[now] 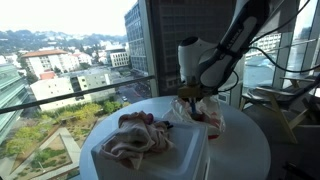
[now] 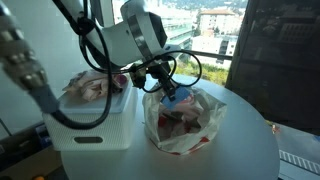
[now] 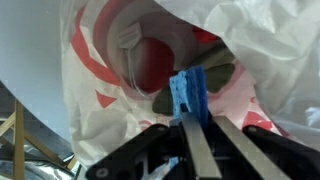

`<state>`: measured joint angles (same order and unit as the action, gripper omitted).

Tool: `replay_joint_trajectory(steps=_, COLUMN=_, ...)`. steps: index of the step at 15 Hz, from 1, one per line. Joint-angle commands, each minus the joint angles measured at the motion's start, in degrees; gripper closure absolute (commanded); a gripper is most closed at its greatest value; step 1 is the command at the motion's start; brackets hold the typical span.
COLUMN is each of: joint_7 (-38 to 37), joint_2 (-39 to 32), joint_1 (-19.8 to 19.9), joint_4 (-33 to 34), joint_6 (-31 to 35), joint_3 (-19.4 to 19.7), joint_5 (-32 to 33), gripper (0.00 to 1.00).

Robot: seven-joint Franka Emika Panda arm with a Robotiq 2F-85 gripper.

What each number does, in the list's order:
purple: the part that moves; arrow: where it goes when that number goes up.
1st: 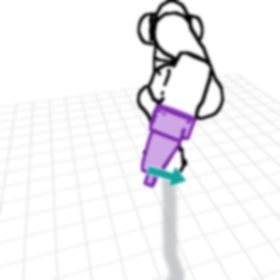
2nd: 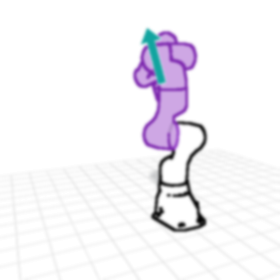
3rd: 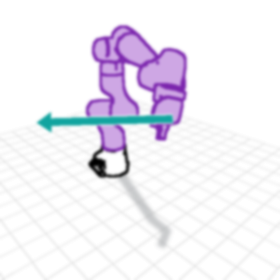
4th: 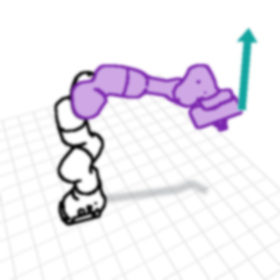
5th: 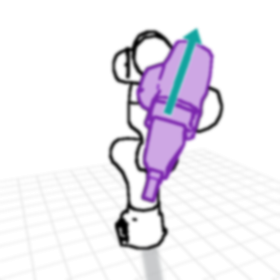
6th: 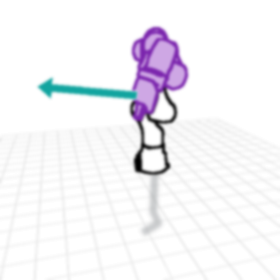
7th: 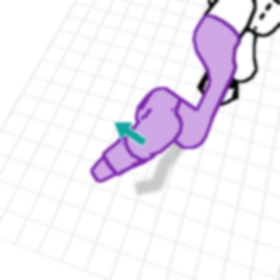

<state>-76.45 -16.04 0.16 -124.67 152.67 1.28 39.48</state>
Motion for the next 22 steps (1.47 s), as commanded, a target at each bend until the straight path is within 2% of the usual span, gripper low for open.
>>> replay_joint_trajectory(steps=1, joint_7=5.02, joint_2=-1.17, joint_1=-0.38, joint_4=0.07, joint_6=8.63, joint_3=0.38, joint_5=-9.36, gripper=0.63)
replay_joint_trajectory(steps=2, joint_7=7.39, joint_2=-1.12, joint_1=-0.58, joint_4=-0.37, joint_6=9.02, joint_3=0.26, joint_5=-13.02, gripper=0.62)
replay_joint_trajectory(steps=4, joint_7=10.81, joint_2=-0.31, joint_1=-1.99, joint_4=-0.77, joint_6=6.33, joint_3=0.84, joint_5=-18.51, gripper=0.49)
replay_joint_trajectory(steps=5, joint_7=12.22, joint_2=1.15, joint_1=-3.05, joint_4=-1.07, joint_6=2.03, joint_3=1.14, joint_5=-20.1, gripper=0.42)
replay_joint_trajectory(steps=7, joint_7=8.73, joint_2=4.15, joint_1=-6.42, joint_4=-1.38, joint_6=-4.17, joint_3=3.71, joint_5=-17.53, gripper=0.26)
replay_joint_trajectory(steps=10, joint_7=7.36, joint_2=10.48, joint_1=-8.68, joint_4=-3.11, joint_6=-9.78, joint_3=2.62, joint_5=-15.71, gripper=0.04)
replay_joint_trajectory(steps=11, joint_7=8.18, joint_2=12.93, joint_1=-9.07, joint_4=-4.02, joint_6=-10.11, joint_3=1.21, joint_5=-15.75, gripper=0.0)
replay_joint_trajectory(steps=15, joint_7=18.46, joint_2=17.11, joint_1=-9.69, joint_4=-4.79, joint_6=-8.81, joint_3=-5.28, joint_5=-24.08, gripper=0.0)
replay_joint_trajectory(steps=18, joint_7=27.34, joint_2=15.62, joint_1=-10.72, joint_4=-2.98, joint_6=-9.0, joint_3=-8.72, joint_5=-30.88, gripper=0.0)
replay_joint_trajectory(steps=22, joint_7=35.05, joint_2=12.69, joint_1=-11.86, joint_4=0.12, joint_6=-11.22, joint_3=-11.48, joint_5=-35.36, gripper=0.0)
